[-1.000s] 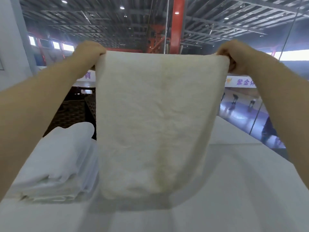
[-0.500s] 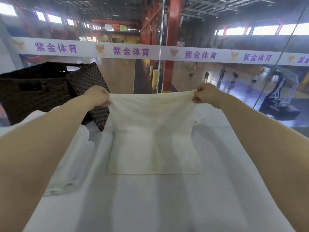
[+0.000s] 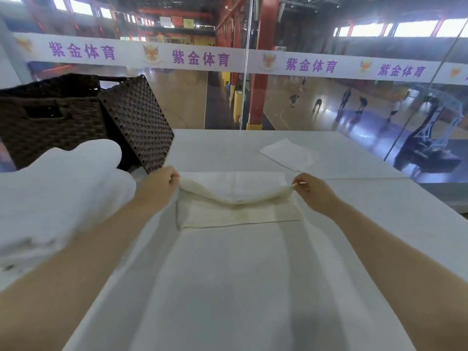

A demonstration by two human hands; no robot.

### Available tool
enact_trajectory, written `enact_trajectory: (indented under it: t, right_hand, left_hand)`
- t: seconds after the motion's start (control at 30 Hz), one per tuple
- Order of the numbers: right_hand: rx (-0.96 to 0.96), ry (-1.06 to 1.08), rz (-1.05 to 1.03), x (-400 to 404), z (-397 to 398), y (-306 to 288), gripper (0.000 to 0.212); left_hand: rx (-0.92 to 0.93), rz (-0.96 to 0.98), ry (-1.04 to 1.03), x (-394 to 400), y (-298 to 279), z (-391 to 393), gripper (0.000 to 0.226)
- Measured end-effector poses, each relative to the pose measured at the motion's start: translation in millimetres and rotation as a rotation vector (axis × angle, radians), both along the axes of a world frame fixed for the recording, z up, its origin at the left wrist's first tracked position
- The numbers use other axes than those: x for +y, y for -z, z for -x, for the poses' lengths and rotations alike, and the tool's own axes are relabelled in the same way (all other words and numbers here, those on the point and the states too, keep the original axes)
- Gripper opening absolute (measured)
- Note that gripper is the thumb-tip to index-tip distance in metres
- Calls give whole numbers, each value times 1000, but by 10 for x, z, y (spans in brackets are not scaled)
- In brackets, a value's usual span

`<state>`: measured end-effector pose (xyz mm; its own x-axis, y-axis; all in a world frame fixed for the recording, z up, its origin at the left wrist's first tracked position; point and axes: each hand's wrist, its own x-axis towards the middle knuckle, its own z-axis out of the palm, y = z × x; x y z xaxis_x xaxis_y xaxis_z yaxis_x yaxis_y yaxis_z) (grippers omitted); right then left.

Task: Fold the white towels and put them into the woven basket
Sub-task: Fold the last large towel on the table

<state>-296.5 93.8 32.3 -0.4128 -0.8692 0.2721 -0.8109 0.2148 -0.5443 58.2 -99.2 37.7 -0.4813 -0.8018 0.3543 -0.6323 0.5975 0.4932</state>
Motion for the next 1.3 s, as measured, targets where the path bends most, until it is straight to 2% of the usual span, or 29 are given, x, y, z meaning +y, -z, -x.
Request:
enact_trajectory:
  t: [0.07, 0.2, 0.3, 0.4, 0.53, 0.57, 0.63, 0.73, 0.8, 0.9, 1.0, 1.1, 1.2, 1.3]
  right_hand:
    - [6, 15, -49, 156, 8, 256, 7]
    - [74, 6, -89, 461, 18, 565, 11]
    - [146, -7, -138, 587, 49, 696, 13]
    - [220, 21, -135, 657, 41, 724, 13]
    - [227, 100, -152, 770, 46, 799, 9]
    - [216, 119, -161, 781, 47, 804, 9]
    - [163, 158, -165, 791, 28, 749, 10]
    - [110, 173, -168, 816, 29, 615, 12]
    - [109, 167, -176, 867, 71, 569, 12]
    - [129, 166, -225, 978, 177, 552, 10]
    - [270, 141, -313, 1050, 250, 559, 10]
    - [378, 177, -334, 1060, 247, 611, 12]
    - [310, 239, -311, 1052, 186, 634, 14]
    - [113, 348, -291, 992, 109, 559, 10]
  left_hand:
    - [32, -48, 50, 234, 306, -86, 13]
    - [17, -159, 14, 567, 703, -311, 11]
    - [-13, -127, 80, 733, 832, -356, 14]
    - [-25, -59, 139, 802, 891, -393, 20]
    - [-63, -3, 244, 919, 877, -440, 30]
    - [-57, 12, 244, 948, 862, -430, 26]
    - [24, -10, 194, 983, 797, -376, 14]
    - [164, -33, 103, 1014, 659, -226, 13]
    - [178, -16, 109, 1092, 618, -117, 12]
    - [52, -52, 205, 1250, 771, -45, 17]
    - [-55, 65, 315, 1289, 953, -90, 31]
    - [-110, 120, 402, 1251, 929, -132, 33]
    - [-164, 169, 532, 1301, 891, -185, 24]
    - [-136, 137, 648, 1393, 848, -255, 23]
